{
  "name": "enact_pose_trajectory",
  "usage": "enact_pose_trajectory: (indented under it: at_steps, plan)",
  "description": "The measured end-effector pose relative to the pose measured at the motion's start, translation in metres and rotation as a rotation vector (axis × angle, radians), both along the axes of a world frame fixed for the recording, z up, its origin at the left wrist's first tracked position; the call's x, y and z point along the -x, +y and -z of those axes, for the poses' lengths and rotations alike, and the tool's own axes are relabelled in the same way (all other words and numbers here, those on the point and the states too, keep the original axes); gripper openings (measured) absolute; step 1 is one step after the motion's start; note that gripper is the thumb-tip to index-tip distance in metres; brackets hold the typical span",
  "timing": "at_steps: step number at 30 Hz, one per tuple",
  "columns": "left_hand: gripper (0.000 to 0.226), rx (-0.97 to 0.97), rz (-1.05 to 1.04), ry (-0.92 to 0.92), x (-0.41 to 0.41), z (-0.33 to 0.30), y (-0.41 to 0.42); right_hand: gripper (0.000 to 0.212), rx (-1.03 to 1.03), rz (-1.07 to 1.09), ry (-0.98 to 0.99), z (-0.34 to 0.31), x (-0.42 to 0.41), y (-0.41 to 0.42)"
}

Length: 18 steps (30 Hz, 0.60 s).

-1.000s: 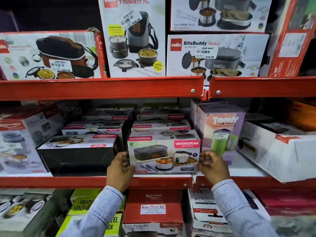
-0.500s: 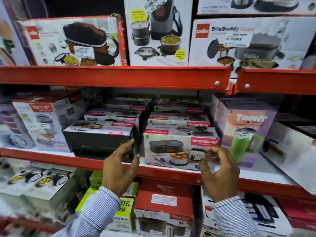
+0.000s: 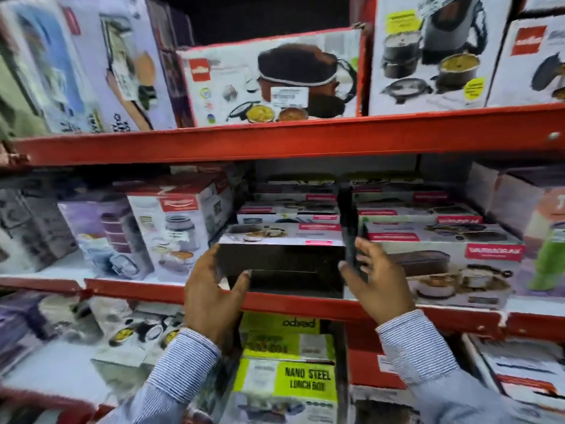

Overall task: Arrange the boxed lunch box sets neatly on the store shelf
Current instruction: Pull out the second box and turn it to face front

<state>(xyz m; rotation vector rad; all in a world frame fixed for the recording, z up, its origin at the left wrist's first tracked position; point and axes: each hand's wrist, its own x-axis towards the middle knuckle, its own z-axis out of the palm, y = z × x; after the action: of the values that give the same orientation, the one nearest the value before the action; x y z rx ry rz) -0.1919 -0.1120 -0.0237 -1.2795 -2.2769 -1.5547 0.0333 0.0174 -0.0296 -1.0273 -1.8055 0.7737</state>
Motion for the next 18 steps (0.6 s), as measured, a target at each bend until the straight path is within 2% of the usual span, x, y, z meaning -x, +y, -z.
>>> enact_pose_trajectory:
  at_steps: [3,6,8,10,12,15,18]
  plan:
    - [0.062,0.062,0.149,-0.099,0.034,0.007,0.001,0.076,0.049,0.156,-0.055,-0.007,0.027,-0.002]
    - [0.084,0.147,0.195,-0.188,0.056,0.011,0.011,0.067,0.109,0.252,-0.133,-0.017,0.040,-0.004]
    - [0.087,0.179,0.218,-0.237,0.066,0.012,0.018,0.063,0.137,0.287,-0.158,-0.024,0.046,-0.005]
    - [0.083,0.174,0.298,-0.354,0.073,0.012,0.028,0.062,0.197,0.297,-0.120,-0.030,0.049,-0.004]
    - [0.080,0.132,0.394,-0.479,0.082,0.020,0.039,0.070,0.268,0.277,-0.064,-0.035,0.050,-0.006]
    - [0.091,0.129,0.394,-0.497,0.084,0.013,0.036,0.080,0.298,0.258,0.014,-0.036,0.044,-0.009]
    - [0.040,0.037,0.396,-0.531,0.077,-0.009,0.019,0.063,0.252,0.253,0.073,-0.041,0.034,-0.016]
